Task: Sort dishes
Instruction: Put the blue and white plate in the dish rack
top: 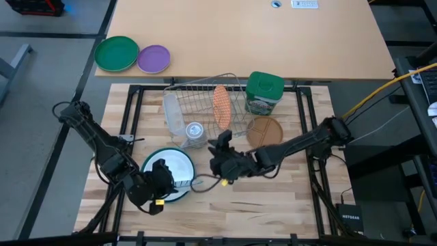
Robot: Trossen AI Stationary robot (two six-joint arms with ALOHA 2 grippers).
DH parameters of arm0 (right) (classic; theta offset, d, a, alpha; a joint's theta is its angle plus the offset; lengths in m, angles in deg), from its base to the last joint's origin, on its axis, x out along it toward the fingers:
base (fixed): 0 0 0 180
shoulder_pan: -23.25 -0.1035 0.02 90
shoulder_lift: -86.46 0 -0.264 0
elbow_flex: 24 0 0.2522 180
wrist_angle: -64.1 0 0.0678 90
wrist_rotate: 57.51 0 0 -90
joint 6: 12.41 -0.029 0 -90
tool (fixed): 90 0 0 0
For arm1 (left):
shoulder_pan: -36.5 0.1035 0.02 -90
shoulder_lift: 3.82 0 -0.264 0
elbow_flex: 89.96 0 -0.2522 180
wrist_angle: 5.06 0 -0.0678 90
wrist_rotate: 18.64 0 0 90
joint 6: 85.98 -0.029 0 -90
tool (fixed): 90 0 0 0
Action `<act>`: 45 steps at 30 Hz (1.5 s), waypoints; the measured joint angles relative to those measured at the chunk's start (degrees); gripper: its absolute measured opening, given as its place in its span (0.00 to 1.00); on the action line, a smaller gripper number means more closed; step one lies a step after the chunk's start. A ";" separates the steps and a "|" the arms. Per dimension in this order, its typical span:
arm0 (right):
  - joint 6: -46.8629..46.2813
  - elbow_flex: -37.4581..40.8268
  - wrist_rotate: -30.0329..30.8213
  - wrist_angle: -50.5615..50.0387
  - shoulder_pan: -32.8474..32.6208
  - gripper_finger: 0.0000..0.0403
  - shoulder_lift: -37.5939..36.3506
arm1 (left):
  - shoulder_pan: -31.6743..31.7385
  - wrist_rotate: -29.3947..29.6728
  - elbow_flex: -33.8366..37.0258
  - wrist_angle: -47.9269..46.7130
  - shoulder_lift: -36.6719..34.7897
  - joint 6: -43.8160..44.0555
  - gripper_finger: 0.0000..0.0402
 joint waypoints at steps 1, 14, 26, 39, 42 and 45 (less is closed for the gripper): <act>-0.01 0.00 0.01 -0.64 0.62 0.39 -0.68 | 0.34 0.10 -0.45 -0.03 0.00 -0.02 0.00; 0.79 0.00 -5.41 -7.32 11.16 0.39 -12.23 | 7.18 0.45 -5.67 5.29 -0.02 5.05 0.00; 5.17 0.00 -13.26 -9.20 23.75 0.39 -22.61 | 19.57 0.84 -8.41 13.95 -0.04 12.24 0.00; 11.08 0.00 -22.18 -9.08 39.74 0.39 -29.69 | 33.23 0.88 -8.48 19.41 -0.07 16.20 0.00; 11.01 0.00 -27.25 -9.05 44.34 0.39 -30.19 | 36.12 1.06 -8.48 19.15 -0.07 16.36 0.00; 10.95 0.00 -30.09 -9.22 48.69 0.39 -30.17 | 38.86 1.02 -8.48 17.63 -0.67 16.51 0.00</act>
